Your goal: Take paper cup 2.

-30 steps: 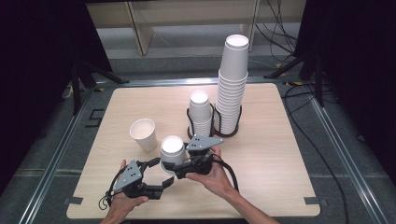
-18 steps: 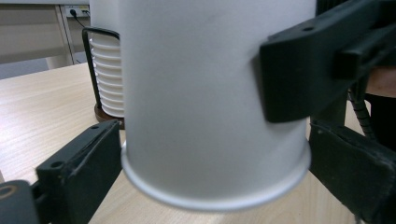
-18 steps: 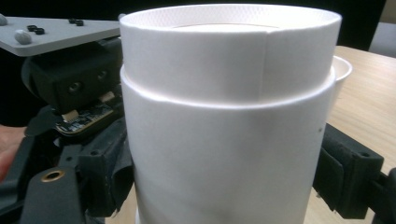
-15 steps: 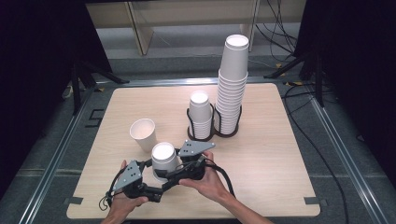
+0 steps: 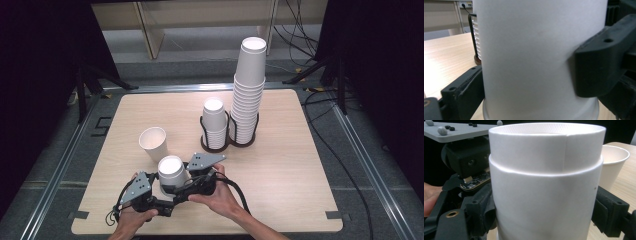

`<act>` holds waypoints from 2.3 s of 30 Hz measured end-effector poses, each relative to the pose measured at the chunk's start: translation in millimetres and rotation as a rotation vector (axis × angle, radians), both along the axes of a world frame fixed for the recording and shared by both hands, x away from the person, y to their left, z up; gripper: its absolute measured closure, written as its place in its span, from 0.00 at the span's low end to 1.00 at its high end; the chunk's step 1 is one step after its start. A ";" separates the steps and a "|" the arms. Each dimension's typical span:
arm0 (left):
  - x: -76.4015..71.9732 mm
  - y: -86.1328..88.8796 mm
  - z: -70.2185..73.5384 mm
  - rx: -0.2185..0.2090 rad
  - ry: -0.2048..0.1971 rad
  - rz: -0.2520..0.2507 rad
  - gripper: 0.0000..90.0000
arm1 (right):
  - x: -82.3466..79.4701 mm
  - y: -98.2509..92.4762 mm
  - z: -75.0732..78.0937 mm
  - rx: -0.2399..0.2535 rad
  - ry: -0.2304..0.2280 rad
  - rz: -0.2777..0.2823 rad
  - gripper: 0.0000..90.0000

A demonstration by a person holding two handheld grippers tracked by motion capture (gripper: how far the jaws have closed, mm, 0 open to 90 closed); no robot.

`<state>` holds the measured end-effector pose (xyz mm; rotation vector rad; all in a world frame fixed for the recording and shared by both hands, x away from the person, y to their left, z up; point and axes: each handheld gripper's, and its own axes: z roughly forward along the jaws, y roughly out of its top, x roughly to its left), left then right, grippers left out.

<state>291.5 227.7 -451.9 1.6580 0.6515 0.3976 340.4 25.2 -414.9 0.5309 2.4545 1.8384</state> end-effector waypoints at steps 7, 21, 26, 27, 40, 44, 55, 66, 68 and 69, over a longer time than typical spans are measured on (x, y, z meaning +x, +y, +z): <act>-0.8 0.2 1.3 0.010 -0.001 -0.005 0.07 | 0.5 -0.6 -0.8 0.004 -0.007 -0.002 0.20; -2.4 0.7 5.0 0.040 -0.058 -0.029 0.12 | -0.4 -1.3 3.4 0.004 -0.040 0.016 0.16; -2.3 -1.5 4.1 0.028 -0.068 -0.049 0.13 | 0.8 -2.4 9.3 -0.012 -0.042 0.027 0.16; -2.3 -1.5 4.3 0.031 -0.070 -0.050 0.13 | 0.9 -2.9 10.9 -0.021 -0.046 0.027 0.16; -2.9 0.1 4.5 0.122 -0.076 -0.064 0.14 | 7.6 -6.3 39.3 -0.013 -0.059 0.034 0.17; -2.8 -0.8 3.2 0.142 -0.078 -0.069 0.14 | 8.7 -9.2 46.2 -0.004 -0.055 0.033 0.17; -1.3 -0.9 0.6 0.179 -0.058 -0.096 0.14 | 11.8 -24.5 57.4 -0.052 -0.054 0.047 0.17; -0.6 4.5 1.3 0.237 -0.048 -0.100 0.14 | 10.5 -35.4 55.2 -0.126 -0.059 0.072 0.17; -0.3 3.9 0.5 0.240 -0.045 -0.104 0.14 | 9.8 -37.3 54.3 -0.141 -0.060 0.076 0.17; -0.1 3.2 -0.2 0.239 -0.044 -0.107 0.14 | 9.6 -37.8 53.6 -0.148 -0.058 0.077 0.17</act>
